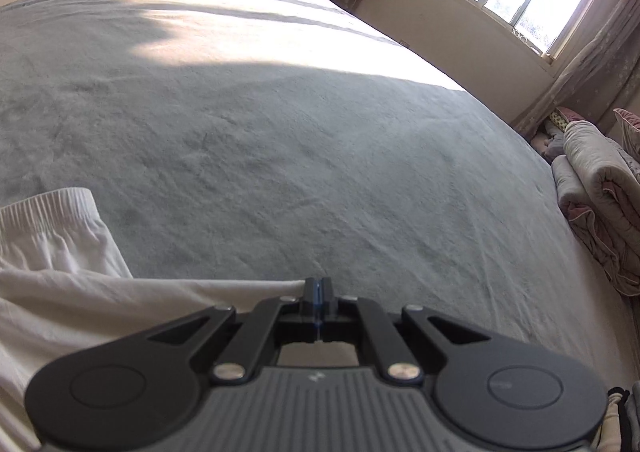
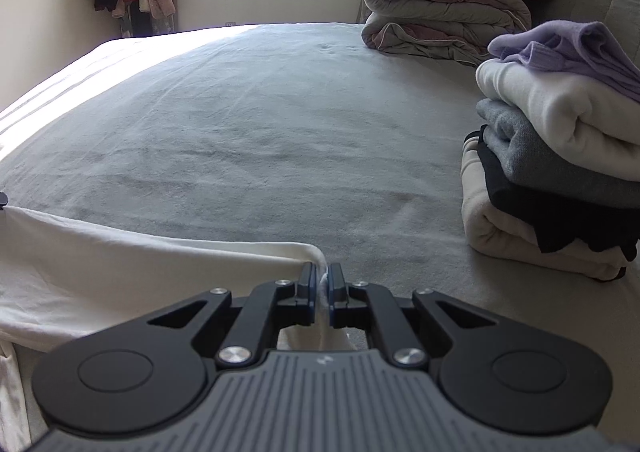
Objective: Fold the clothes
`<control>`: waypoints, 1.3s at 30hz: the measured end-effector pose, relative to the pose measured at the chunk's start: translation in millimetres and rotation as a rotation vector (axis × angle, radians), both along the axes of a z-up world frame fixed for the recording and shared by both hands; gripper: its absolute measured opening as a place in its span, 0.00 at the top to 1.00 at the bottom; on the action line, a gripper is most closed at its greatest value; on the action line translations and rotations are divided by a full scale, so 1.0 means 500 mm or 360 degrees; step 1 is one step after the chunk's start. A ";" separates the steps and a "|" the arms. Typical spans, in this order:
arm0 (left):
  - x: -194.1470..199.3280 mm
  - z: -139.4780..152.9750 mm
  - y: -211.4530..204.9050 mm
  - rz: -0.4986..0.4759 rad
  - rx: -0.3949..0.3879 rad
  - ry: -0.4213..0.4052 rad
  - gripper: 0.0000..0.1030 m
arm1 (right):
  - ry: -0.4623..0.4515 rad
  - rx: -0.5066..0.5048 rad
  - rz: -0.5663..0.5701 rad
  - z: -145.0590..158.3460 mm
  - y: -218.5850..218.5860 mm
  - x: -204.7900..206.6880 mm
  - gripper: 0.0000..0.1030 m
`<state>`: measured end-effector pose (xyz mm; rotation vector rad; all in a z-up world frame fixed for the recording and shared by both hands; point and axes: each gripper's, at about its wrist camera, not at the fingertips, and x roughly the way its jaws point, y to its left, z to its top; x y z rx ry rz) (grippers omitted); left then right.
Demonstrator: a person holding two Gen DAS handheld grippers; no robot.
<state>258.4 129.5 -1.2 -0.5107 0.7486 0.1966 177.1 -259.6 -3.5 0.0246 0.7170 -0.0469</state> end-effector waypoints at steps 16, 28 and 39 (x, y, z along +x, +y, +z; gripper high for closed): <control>-0.106 0.043 -0.020 -0.0241 0.0064 0.0036 0.67 | 0.0054 0.0074 0.0169 0.039 0.039 -0.093 0.56; -0.228 0.066 0.013 -0.0328 0.0067 0.0094 0.62 | 0.0083 0.0141 0.0313 0.070 0.125 -0.191 0.56; -0.372 0.048 0.026 -0.0424 -0.0061 0.0128 0.62 | 0.0140 0.0209 0.0535 0.051 0.224 -0.337 0.56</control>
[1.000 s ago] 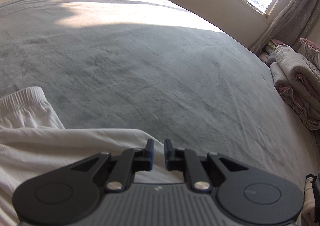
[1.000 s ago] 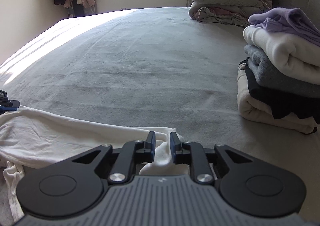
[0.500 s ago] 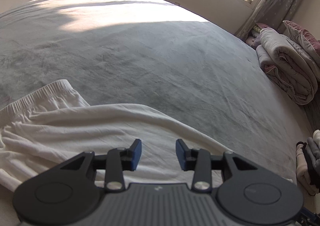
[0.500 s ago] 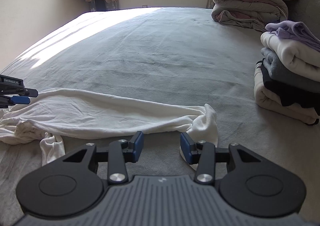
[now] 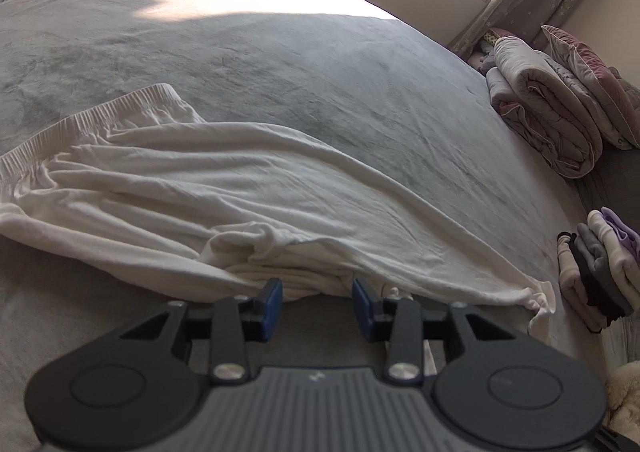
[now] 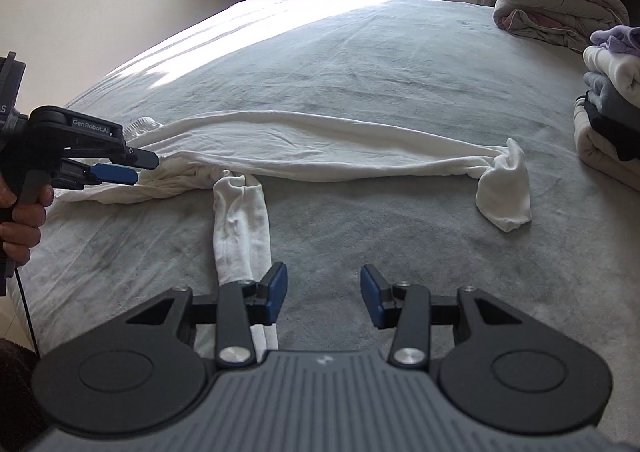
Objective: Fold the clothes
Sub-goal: 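Grasp a trouser leg with the right tool and pull it straight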
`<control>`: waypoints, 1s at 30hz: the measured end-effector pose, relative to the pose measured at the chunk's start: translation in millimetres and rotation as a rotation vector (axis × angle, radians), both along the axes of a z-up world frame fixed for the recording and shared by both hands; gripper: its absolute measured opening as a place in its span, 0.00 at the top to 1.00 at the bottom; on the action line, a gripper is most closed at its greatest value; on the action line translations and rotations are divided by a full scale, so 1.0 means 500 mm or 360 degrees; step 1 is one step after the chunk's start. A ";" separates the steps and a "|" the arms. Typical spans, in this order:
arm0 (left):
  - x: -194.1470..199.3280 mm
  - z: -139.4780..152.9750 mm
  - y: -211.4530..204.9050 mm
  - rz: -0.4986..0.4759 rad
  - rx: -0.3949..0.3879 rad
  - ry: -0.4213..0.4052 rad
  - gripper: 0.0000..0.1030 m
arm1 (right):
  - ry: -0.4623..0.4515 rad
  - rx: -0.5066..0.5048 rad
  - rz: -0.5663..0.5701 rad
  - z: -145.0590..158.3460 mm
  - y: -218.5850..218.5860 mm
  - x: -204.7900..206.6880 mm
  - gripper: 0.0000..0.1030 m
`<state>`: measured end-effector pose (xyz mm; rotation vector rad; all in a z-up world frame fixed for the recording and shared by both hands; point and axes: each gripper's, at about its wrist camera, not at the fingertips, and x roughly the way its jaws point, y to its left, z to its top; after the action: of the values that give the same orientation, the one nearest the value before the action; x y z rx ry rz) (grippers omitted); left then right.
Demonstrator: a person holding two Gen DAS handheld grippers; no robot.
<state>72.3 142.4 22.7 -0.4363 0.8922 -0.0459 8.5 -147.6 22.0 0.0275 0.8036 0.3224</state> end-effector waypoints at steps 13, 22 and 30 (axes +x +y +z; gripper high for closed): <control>-0.097 -0.054 0.037 0.0018 -0.0037 -0.0245 0.61 | -0.0010 -0.0003 0.0046 -0.036 0.065 -0.102 0.64; -0.077 -0.112 0.069 0.0084 -0.0181 -0.0362 0.60 | -0.0028 -0.0222 -0.0023 -0.110 0.103 -0.105 0.80; -0.060 -0.131 0.089 0.0285 -0.0404 -0.0336 0.60 | -0.0101 -0.0119 -0.0204 -0.066 0.036 -0.123 0.92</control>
<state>42.3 187.1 -42.7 -0.7331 0.6381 -0.0401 -53.1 -129.4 -11.1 -0.0010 0.7465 0.1710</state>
